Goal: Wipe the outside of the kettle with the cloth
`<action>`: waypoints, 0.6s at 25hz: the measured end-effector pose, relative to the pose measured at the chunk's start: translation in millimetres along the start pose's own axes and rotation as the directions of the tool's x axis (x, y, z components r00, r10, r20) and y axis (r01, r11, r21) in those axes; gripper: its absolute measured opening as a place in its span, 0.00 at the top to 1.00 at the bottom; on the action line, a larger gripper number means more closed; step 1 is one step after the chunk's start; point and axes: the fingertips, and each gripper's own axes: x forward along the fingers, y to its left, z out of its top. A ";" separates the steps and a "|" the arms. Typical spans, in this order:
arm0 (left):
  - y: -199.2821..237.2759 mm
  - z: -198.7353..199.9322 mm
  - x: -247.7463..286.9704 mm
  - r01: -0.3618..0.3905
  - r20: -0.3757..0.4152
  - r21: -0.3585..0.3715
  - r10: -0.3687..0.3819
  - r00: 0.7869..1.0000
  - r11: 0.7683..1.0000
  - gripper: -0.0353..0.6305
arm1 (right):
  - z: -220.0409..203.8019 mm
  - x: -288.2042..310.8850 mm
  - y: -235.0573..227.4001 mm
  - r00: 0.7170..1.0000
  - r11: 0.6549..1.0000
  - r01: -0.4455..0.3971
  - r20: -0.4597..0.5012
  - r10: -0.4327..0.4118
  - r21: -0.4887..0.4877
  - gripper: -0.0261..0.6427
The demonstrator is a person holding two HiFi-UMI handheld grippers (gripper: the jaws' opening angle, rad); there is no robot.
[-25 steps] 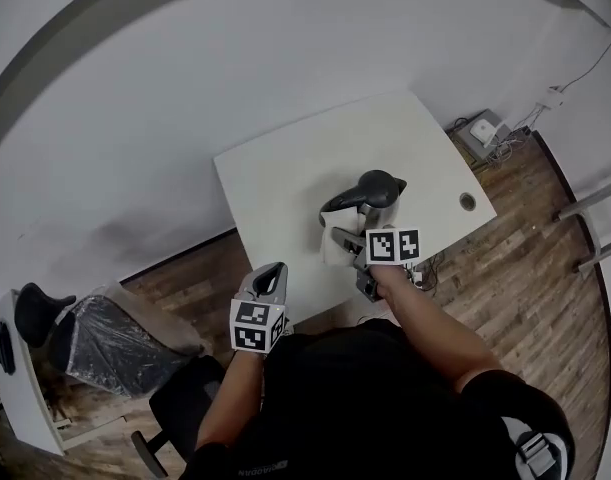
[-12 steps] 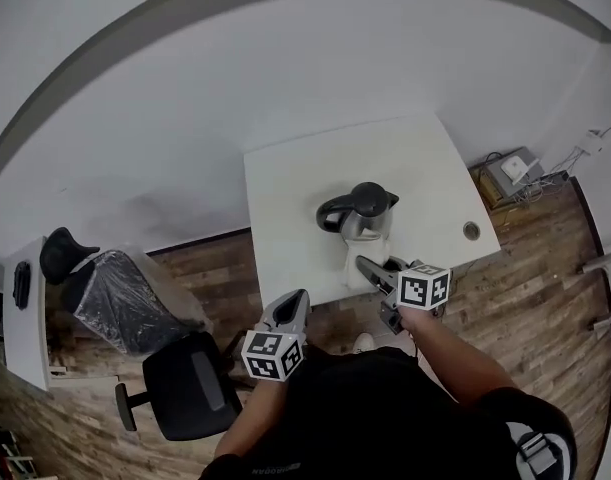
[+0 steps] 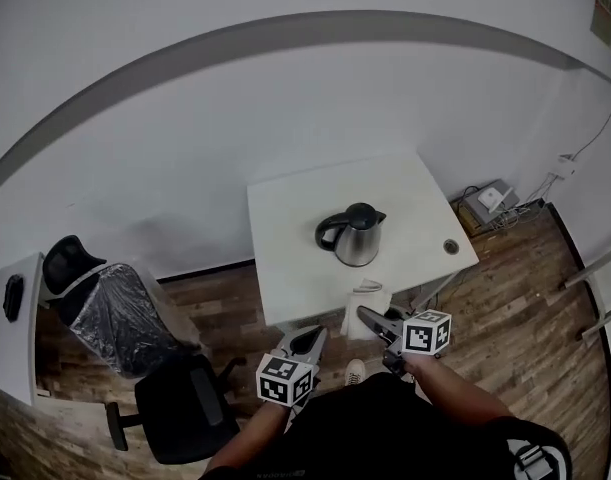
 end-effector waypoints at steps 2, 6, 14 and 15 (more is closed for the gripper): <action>-12.5 -23.5 -8.2 0.027 -0.009 -0.027 -0.028 1.000 0.999 0.94 | -16.7 -21.9 18.4 1.000 1.000 -0.001 0.022 0.001 -0.021 0.81; -37.0 -50.8 -21.1 0.079 -0.020 -0.059 -0.081 0.997 0.995 0.94 | -49.3 -51.6 44.8 0.997 1.000 0.008 0.076 -0.010 0.020 0.81; -55.3 -49.6 -22.8 0.048 -0.011 -0.048 -0.049 0.999 0.998 0.94 | -51.7 -64.7 53.0 1.000 0.996 0.005 -0.004 -0.005 -0.093 0.81; -60.6 -51.7 -19.2 0.032 -0.009 -0.056 -0.033 0.999 0.998 0.94 | -49.3 -72.5 48.6 1.000 0.993 0.014 -0.018 -0.016 -0.118 0.81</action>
